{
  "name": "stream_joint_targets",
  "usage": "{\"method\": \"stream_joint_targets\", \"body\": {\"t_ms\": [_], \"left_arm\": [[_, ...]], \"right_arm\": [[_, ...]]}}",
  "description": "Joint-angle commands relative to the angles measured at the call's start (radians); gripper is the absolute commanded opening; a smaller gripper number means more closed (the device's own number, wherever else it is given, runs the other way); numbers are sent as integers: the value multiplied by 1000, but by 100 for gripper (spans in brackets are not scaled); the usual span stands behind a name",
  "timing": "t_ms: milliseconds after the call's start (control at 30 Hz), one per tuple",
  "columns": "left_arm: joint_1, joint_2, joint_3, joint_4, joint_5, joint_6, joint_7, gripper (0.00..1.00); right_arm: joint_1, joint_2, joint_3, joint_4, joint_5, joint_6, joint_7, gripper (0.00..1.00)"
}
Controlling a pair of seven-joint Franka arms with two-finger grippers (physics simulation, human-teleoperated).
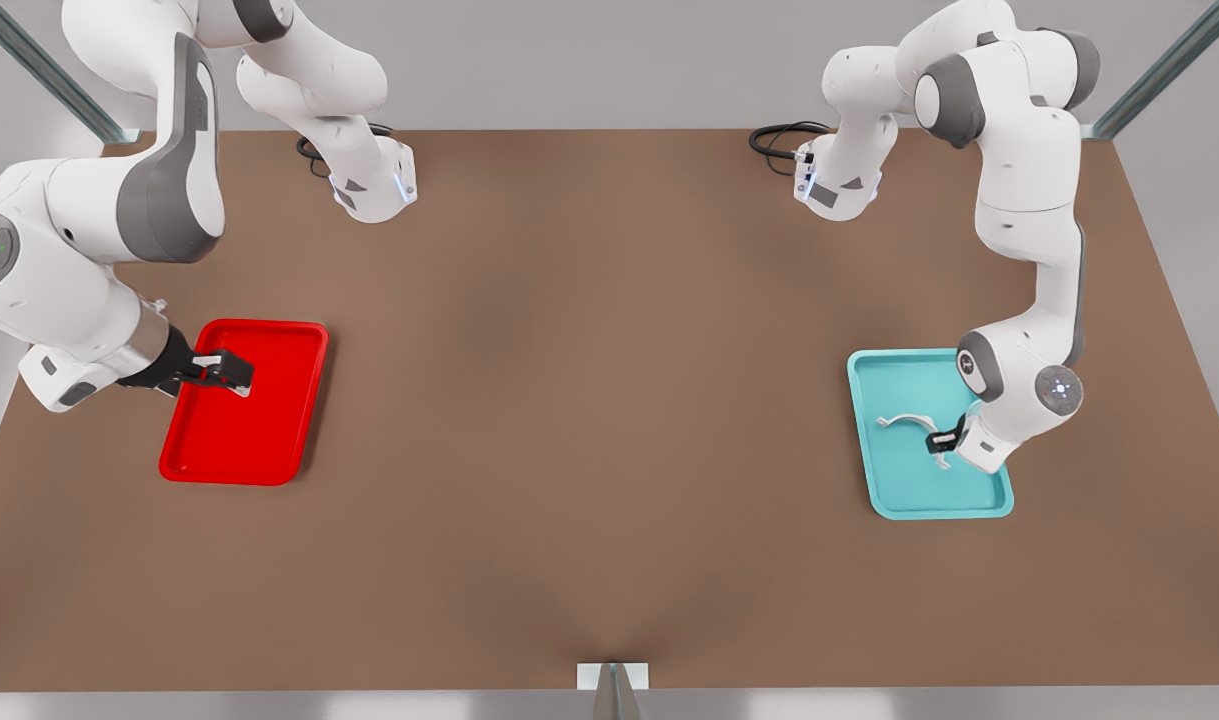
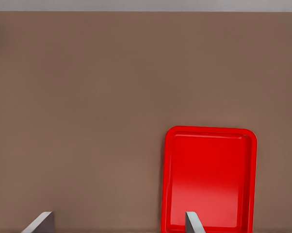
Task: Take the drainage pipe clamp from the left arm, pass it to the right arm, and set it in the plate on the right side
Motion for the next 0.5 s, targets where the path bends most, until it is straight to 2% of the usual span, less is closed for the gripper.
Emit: {"method": "stream_joint_targets", "body": {"t_ms": [0, 100, 200, 300, 467], "left_arm": [[-2, -2, 0, -6, 1, -2, 51, 58], [-2, 0, 0, -14, 1, -2, 51, 54], [-4, 0, 0, -17, 1, -4, 50, 39], [-5, 3, 0, -17, 1, -4, 50, 29], [-5, 9, -1, -16, 1, -4, 47, 27]], "right_arm": [[0, -1, 0, 3, 1, 0, 2, 100], [-2, -1, 0, 10, 1, 0, 2, 100], [3, 6, 0, 10, 2, 0, 2, 100], [4, 11, 0, 12, 2, 0, 2, 100], [3, 11, 0, 12, 2, 0, 2, 100]]}}
